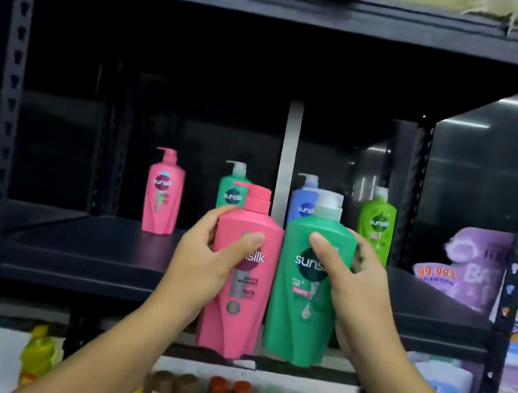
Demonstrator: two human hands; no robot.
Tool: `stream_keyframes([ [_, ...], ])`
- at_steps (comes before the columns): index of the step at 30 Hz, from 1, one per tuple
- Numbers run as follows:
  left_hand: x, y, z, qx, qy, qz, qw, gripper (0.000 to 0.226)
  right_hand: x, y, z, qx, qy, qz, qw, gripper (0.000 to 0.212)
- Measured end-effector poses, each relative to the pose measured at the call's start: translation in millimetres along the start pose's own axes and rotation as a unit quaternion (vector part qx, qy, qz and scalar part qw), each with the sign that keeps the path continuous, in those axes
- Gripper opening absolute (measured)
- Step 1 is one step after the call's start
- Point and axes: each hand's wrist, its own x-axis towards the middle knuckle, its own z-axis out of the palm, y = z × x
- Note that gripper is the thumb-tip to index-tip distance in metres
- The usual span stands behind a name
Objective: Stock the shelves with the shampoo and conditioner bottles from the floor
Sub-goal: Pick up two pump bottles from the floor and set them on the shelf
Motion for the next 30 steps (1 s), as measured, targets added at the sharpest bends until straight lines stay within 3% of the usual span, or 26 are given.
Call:
stream_keyframes([
  [11,77.0,-1.6,42.2,-0.065,0.009,-0.014,0.998,0.033,87.1,-2.2,-3.7,-0.011,0.030,-0.016,0.999,0.044],
  [22,101.1,-29.6,68.4,-0.016,0.005,0.037,0.999,0.044,120.0,23.9,-34.5,-0.104,-0.026,-0.067,0.992,0.043],
  [24,97.2,-36.2,66.9,0.009,-0.017,0.047,0.999,0.055,121.6,33.5,-44.5,-0.129,-0.063,-0.060,0.988,0.064],
  [26,92.5,-42.6,62.0,0.030,-0.067,0.041,0.996,0.080,119.3,46.9,-54.9,-0.155,-0.110,-0.044,0.981,0.087],
  [30,98.1,-52.4,54.0,0.049,-0.166,0.011,0.985,0.116,120.4,65.8,-71.3,-0.166,-0.139,-0.012,0.976,0.091],
])
